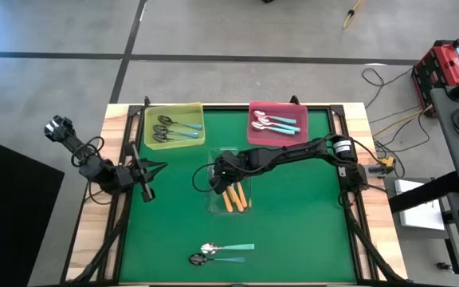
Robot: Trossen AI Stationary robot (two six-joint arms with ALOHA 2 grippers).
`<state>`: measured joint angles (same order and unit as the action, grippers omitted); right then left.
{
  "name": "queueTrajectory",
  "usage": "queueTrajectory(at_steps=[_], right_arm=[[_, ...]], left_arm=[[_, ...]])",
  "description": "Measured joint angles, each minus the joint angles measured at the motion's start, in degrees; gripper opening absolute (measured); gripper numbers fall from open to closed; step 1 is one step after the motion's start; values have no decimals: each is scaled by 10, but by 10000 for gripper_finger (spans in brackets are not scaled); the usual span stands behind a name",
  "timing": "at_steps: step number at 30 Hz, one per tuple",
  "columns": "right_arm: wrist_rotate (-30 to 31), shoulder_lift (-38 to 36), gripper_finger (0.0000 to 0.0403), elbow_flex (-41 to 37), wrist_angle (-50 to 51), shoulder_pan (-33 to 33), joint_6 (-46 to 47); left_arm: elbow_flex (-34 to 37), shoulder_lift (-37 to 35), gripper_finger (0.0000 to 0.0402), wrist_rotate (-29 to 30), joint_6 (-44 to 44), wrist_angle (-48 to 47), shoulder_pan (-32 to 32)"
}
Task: Sort silverware by color (type)
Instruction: Put the yellow spoon into the transparent bin
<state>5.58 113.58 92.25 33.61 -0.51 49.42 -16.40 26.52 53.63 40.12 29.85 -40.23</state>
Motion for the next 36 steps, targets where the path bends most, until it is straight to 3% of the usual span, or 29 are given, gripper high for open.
queueTrajectory(at_steps=[36], right_arm=[[4, 0, 34, 0, 0, 0, -13]], left_arm=[[0, 0, 0, 0, 0, -3, 0]])
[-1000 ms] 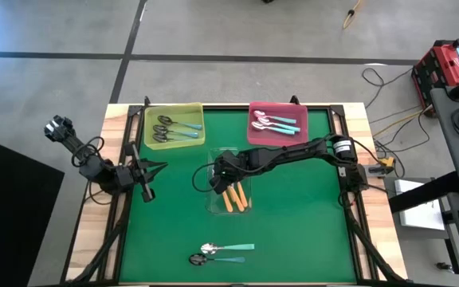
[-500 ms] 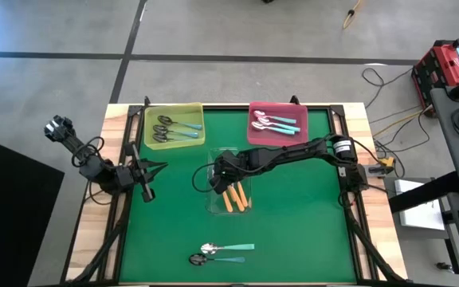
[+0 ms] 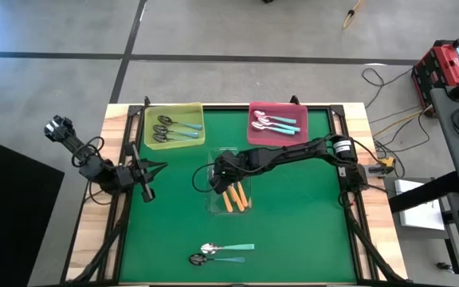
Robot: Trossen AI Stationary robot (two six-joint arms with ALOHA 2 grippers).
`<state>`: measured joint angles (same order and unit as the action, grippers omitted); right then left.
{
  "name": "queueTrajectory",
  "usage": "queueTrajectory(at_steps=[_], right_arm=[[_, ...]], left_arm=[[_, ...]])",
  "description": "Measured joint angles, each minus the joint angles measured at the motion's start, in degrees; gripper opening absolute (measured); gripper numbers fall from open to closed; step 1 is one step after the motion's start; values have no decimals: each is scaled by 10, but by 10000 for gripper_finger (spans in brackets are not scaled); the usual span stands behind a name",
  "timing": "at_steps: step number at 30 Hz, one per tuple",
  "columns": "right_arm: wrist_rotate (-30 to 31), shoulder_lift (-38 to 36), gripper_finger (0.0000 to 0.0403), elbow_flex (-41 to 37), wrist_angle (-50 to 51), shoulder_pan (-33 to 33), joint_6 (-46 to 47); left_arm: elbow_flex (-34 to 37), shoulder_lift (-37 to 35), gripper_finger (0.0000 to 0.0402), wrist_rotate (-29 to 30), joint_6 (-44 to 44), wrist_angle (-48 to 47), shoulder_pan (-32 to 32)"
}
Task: Sort silverware by color (type)
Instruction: Put the yellow spoon into the transparent bin
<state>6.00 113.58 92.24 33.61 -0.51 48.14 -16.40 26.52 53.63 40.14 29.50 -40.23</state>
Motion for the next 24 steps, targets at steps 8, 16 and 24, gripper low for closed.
queueTrajectory(at_steps=[8, 16, 24], right_arm=[[0, 0, 38, 0, 0, 0, 9], [1, 0, 77, 0, 0, 0, 8], [1, 0, 79, 0, 0, 0, 8]], left_arm=[[0, 0, 0, 0, 0, 0, 0], [0, 0, 0, 0, 0, 0, 0], [0, 0, 0, 0, 0, 0, 0]])
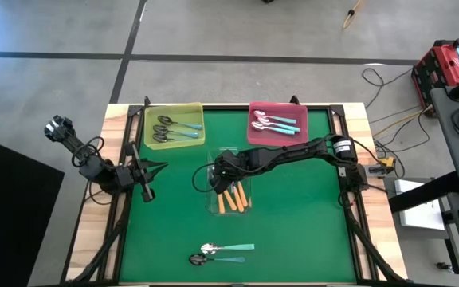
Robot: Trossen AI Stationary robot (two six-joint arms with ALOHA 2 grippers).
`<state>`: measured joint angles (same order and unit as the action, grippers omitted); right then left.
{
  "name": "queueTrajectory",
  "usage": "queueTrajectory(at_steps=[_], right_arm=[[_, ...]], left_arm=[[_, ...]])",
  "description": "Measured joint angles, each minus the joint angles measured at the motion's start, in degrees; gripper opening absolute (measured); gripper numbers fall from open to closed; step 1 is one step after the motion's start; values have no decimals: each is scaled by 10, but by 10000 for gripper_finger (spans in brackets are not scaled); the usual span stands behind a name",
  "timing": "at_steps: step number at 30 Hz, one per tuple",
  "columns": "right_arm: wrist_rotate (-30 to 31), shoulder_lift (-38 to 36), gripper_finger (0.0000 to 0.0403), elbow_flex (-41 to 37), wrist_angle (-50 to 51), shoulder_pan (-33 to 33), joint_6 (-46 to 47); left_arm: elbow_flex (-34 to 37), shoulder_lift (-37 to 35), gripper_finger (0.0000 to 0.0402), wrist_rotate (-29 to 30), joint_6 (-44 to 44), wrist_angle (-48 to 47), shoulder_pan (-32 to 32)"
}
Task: Sort silverware by color (type)
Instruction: Put the yellow spoon into the transparent bin, then adjust the yellow spoon
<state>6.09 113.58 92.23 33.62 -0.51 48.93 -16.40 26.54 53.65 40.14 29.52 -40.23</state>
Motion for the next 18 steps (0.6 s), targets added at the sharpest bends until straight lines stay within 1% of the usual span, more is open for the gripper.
queueTrajectory(at_steps=[12, 16, 18], right_arm=[[0, 0, 79, 0, 0, 0, -6], [1, -5, 79, 2, 2, -4, -28], [-1, -5, 79, 11, 3, -7, -57]], left_arm=[[0, 0, 0, 0, 0, 0, 0], [0, 0, 0, 0, 0, 0, 0], [0, 0, 0, 0, 1, 0, 0]])
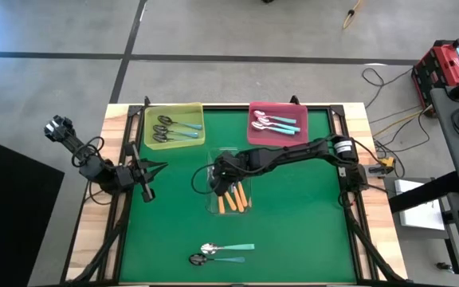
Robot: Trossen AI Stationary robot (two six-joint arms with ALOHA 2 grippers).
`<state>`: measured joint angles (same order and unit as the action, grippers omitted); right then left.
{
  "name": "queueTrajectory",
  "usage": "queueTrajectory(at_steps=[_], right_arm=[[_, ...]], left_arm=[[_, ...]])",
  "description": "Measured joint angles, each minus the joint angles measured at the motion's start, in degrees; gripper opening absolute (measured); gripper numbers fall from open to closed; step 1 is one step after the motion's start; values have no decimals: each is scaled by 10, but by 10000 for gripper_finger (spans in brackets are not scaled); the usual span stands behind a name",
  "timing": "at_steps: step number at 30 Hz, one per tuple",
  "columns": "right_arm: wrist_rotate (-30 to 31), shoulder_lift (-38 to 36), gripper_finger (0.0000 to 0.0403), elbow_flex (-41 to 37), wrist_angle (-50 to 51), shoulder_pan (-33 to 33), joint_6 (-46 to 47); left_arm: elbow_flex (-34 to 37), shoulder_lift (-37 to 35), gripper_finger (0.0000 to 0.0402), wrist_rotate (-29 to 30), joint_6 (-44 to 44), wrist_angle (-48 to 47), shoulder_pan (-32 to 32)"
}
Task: Sort silverware by color (type)
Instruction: Adjust the yellow spoon
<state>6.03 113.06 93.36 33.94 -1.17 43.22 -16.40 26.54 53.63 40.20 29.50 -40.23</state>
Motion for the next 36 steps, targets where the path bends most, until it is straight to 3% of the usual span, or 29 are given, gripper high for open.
queueTrajectory(at_steps=[8, 13, 18, 36], right_arm=[[3, 3, 52, 33, -4, -16, -159], [52, 5, 15, 37, -5, -14, -251], [71, 27, 9, 36, -19, -13, -311], [86, 92, 9, 36, -56, -5, -339]], left_arm=[[0, 0, 0, 0, 0, 0, 0], [0, 0, 0, 0, 0, 0, 0], [0, 0, 0, 0, 1, 0, 0], [0, 0, 0, 5, 7, 0, 0]])
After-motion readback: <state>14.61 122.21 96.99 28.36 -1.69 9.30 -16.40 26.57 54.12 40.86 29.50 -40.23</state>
